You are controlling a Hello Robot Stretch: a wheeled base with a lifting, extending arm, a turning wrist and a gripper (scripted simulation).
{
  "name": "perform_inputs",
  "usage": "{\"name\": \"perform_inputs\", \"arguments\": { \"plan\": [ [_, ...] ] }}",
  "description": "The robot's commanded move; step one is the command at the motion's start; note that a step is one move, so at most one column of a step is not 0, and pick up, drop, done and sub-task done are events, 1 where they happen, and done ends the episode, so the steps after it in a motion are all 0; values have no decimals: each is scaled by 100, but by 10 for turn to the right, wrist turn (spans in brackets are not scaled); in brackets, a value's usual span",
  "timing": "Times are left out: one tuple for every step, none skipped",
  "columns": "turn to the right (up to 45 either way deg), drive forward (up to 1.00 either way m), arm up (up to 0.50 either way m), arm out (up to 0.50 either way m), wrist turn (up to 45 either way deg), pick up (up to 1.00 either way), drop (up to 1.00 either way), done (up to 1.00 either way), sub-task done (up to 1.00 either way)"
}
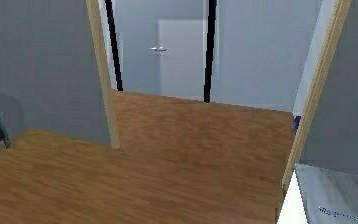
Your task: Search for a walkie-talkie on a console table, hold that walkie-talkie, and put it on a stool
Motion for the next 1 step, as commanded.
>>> {"name": "perform_inputs", "arguments": {
  "plan": [
    [0,0,0,0,450,0,0,0,0]
  ]
}}
